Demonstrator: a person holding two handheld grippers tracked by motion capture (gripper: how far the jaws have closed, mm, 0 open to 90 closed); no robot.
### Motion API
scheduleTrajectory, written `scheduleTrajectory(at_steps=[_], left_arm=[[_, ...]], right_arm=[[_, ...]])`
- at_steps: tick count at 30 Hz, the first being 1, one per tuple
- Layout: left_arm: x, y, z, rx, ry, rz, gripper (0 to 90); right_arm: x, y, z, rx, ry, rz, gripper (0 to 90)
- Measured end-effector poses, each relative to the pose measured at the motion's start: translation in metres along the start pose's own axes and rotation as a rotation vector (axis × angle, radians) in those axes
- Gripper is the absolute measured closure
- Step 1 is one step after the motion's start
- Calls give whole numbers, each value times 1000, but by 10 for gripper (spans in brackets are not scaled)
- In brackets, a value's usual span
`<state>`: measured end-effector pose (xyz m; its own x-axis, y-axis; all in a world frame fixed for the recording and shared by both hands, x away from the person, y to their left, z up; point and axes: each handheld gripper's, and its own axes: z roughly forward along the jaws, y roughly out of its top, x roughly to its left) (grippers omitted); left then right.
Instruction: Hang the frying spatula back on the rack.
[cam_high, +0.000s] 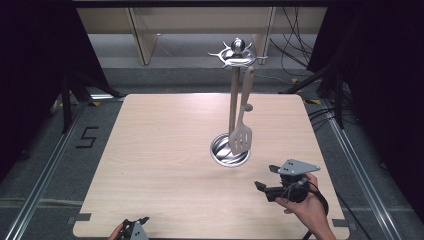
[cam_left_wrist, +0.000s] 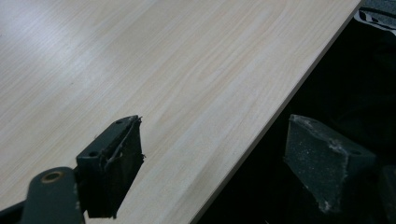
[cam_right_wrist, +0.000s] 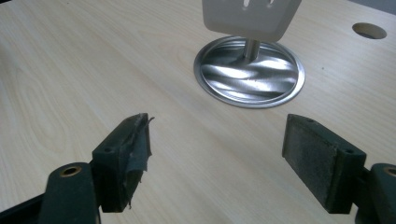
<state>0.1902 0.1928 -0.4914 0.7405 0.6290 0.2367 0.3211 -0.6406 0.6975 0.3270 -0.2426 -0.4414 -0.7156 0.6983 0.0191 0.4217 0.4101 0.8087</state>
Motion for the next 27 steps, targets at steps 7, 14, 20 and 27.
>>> scheduleTrajectory(at_steps=[7, 14, 20, 27], left_arm=[[0, 0, 0, 2, -2, 4, 185], [-1, 1, 0, 1, -1, 1, 184], [-1, 0, 0, 5, -8, -3, 185], [-3, 0, 2, -21, 2, -28, 185]], right_arm=[[2, -7, 0, 8, 7, -8, 244], [1, -16, 1, 22, 9, 5, 246], [2, -23, 3, 29, 2, 0, 246], [5, -29, 1, 35, 9, 21, 246]])
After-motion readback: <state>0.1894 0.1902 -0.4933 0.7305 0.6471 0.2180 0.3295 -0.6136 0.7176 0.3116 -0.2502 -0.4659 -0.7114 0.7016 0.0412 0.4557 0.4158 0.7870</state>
